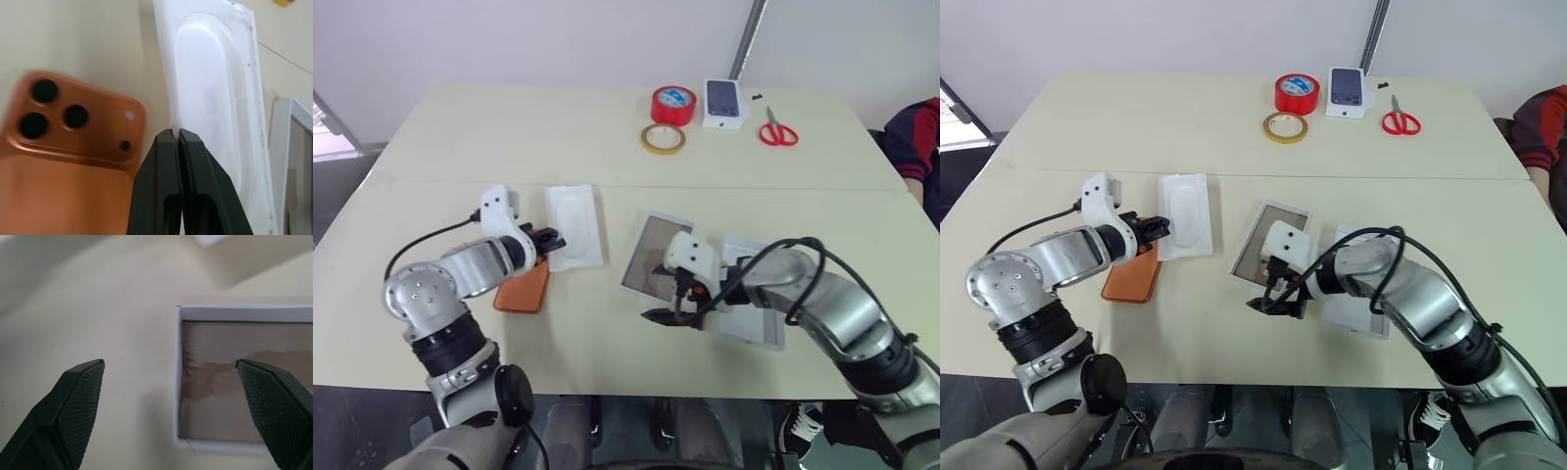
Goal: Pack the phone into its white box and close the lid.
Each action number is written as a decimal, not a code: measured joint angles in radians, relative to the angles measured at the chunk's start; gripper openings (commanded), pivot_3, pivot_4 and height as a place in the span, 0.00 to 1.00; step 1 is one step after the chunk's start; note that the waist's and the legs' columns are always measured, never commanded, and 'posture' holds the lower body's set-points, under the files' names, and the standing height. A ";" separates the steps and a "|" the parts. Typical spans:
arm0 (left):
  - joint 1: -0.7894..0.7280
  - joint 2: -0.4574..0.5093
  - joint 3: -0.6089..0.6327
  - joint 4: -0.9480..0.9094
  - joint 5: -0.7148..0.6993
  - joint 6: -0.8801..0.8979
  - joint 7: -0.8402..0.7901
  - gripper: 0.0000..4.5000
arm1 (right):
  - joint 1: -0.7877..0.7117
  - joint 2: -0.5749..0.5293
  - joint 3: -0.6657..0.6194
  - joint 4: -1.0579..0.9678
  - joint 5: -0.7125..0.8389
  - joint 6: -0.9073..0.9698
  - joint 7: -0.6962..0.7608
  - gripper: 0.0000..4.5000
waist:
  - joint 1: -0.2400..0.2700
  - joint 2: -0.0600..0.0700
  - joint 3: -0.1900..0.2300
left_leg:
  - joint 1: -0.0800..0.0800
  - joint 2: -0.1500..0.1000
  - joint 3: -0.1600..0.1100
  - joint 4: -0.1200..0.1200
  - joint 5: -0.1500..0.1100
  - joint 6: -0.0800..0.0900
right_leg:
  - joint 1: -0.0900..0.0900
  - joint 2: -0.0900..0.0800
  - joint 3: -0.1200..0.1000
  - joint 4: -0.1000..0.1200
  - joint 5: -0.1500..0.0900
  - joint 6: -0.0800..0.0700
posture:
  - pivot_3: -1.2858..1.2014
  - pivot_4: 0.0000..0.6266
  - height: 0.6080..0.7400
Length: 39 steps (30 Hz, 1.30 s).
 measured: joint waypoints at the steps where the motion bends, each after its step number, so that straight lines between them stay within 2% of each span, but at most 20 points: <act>1: -0.002 0.009 0.002 0.000 0.000 0.000 -0.009 0.00 | -0.012 0.007 0.024 0.002 -0.010 0.011 -0.007 0.95 | 0.001 0.000 0.000 | 0.000 0.000 0.000 0.000 0.000 0.000 | 0.000 0.000 0.000 0.000 0.000 0.000 | 0.52 0.24 1.00; 4: -0.002 0.024 0.002 0.000 0.000 0.000 -0.022 0.00 | -0.027 0.010 0.090 0.012 -0.045 0.021 -0.024 0.70 | 0.001 0.000 0.000 | 0.000 0.000 0.000 0.000 0.000 0.000 | 0.000 -0.001 0.000 0.000 0.000 0.000 | 0.52 0.24 1.00; 9: 0.003 0.024 -0.008 -0.005 -0.001 0.000 -0.034 0.00 | -0.043 0.003 0.156 0.014 -0.094 0.015 -0.025 0.11 | -0.001 0.000 0.000 | 0.000 0.000 0.000 0.000 0.000 0.000 | 0.000 -0.001 0.000 0.000 0.000 0.000 | 0.52 0.24 1.00; 10: 0.008 0.025 -0.010 -0.007 -0.002 0.000 -0.036 0.00 | -0.044 -0.002 0.159 0.014 -0.102 0.013 -0.024 0.01 | -0.001 0.000 0.000 | 0.000 0.000 0.000 0.000 0.000 0.000 | 0.000 -0.001 0.000 0.000 0.000 0.000 | 0.52 0.24 1.00; 18: 0.018 0.064 -0.005 -0.022 -0.021 0.000 -0.053 0.00 | -0.033 -0.031 0.193 0.007 -0.147 -0.125 0.035 0.01 | -0.001 0.000 0.000 | 0.000 0.000 0.000 0.000 0.000 0.000 | 0.000 0.000 0.000 0.000 0.000 0.000 | 0.52 0.24 1.00; 24: 0.018 0.067 -0.007 -0.022 -0.024 0.000 -0.063 0.00 | -0.034 0.010 0.206 0.072 -0.213 -0.269 0.049 0.01 | -0.001 -0.001 0.000 | 0.000 0.000 0.001 0.000 0.000 0.000 | 0.000 0.000 0.000 0.000 0.000 0.000 | 0.52 0.24 1.00; 27: 0.018 0.073 -0.008 -0.022 -0.024 0.000 -0.073 0.00 | -0.037 0.024 0.206 0.101 -0.231 -0.315 0.068 0.21 | -0.001 -0.001 0.000 | 0.000 0.000 0.001 0.000 0.000 0.000 | 0.000 0.000 0.000 0.000 0.000 0.000 | 0.52 0.24 1.00; 31: 0.015 0.072 -0.011 -0.022 -0.024 0.000 -0.078 0.00 | -0.038 0.032 0.186 0.110 -0.229 -0.330 0.094 0.65 | -0.001 -0.001 0.000 | 0.000 0.000 0.001 0.000 0.000 0.000 | 0.000 0.000 0.000 0.000 0.000 0.000 | 0.52 0.24 1.00; 34: 0.013 0.052 -0.014 -0.024 -0.025 0.000 -0.078 0.00 | -0.038 0.031 0.096 0.109 -0.201 -0.327 0.095 0.99 | 0.001 -0.001 0.000 | 0.000 0.000 0.001 0.000 0.000 0.000 | 0.000 0.000 0.000 0.000 0.000 0.000 | 0.52 0.24 1.00; 39: 0.007 -0.048 -0.023 -0.045 -0.066 0.000 -0.031 0.00 | 0.008 -0.062 -0.084 0.109 -0.135 -0.311 0.134 0.99 | 0.004 -0.003 0.002 | 0.000 -0.001 0.001 0.000 -0.001 0.000 | 0.001 -0.001 0.000 -0.002 0.000 0.000 | 0.52 0.24 1.00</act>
